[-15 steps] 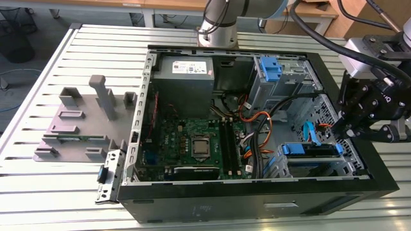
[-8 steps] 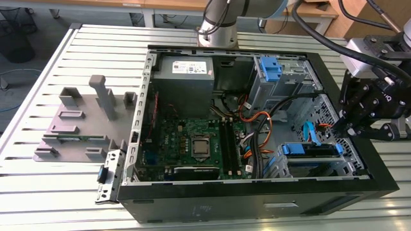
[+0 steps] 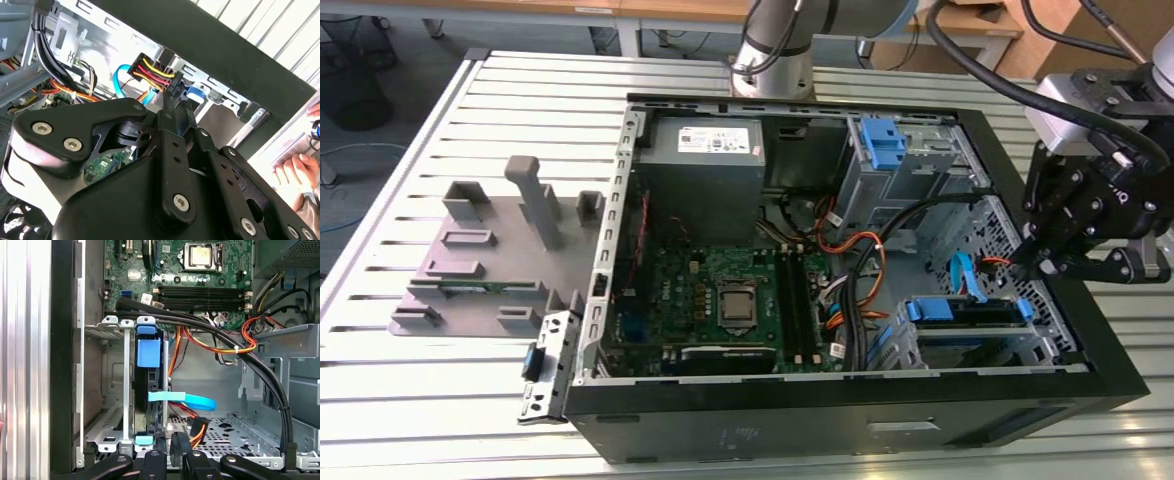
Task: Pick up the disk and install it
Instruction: 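Insert the second disk wire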
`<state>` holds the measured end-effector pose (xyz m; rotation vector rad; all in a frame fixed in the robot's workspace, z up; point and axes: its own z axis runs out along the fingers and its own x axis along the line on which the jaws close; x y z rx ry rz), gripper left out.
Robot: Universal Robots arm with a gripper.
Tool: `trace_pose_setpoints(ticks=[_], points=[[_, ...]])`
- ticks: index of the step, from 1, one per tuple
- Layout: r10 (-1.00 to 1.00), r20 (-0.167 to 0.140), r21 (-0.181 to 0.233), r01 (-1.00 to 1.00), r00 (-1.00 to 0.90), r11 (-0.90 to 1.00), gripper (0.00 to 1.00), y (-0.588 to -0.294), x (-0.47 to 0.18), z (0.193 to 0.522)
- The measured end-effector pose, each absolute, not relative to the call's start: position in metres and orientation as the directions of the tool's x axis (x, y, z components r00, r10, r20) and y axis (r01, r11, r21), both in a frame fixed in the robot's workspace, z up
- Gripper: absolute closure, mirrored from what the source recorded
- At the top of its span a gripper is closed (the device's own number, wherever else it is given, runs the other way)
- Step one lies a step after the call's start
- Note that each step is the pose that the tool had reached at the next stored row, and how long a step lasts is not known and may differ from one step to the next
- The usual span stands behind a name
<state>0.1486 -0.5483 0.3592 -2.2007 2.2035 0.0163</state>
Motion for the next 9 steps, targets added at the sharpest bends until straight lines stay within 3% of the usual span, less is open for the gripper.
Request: trace_pose_setpoints(ticks=[9], points=[[-1.0,-0.026,-0.012,-1.0,-0.001,0.001,0.76,-0.5468,0.1585,0.356]])
